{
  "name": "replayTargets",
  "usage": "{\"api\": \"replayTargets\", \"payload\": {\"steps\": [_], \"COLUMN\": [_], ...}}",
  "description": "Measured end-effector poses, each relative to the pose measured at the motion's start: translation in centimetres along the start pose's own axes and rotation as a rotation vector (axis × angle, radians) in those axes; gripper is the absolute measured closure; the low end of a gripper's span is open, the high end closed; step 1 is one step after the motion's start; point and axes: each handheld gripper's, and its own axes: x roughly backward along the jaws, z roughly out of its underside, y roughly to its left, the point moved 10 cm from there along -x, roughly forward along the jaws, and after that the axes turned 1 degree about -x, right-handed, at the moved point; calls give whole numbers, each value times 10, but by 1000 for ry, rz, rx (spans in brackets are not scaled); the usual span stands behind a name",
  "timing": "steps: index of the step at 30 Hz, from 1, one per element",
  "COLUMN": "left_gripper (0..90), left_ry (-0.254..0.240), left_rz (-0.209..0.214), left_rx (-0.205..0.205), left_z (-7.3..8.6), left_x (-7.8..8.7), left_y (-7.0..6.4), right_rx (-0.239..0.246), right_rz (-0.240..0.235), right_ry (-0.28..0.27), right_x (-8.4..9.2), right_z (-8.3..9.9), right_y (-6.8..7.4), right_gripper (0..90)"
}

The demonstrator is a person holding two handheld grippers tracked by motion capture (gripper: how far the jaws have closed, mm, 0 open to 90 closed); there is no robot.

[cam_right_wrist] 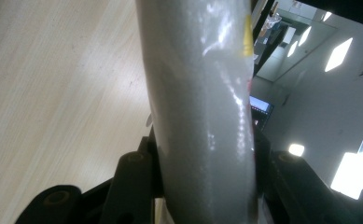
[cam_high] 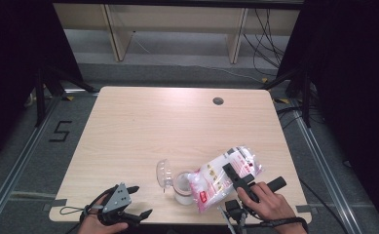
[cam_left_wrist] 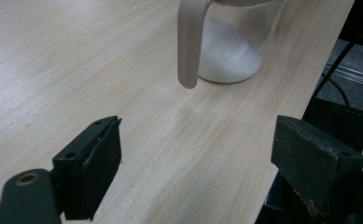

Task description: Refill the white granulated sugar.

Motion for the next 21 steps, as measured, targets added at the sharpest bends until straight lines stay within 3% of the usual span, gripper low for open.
{"api": "replayTargets", "payload": {"steps": [21], "left_gripper": [158], "left_ry": [-2], "left_rz": [1], "left_rx": [4], "left_z": [0], "left_x": [0], "left_y": [0], "right_rx": [2], "right_rz": [-3], "right_ry": [0], "right_x": [0], "right_z": [-1], "right_y": [-1], "right_gripper": [658]}}
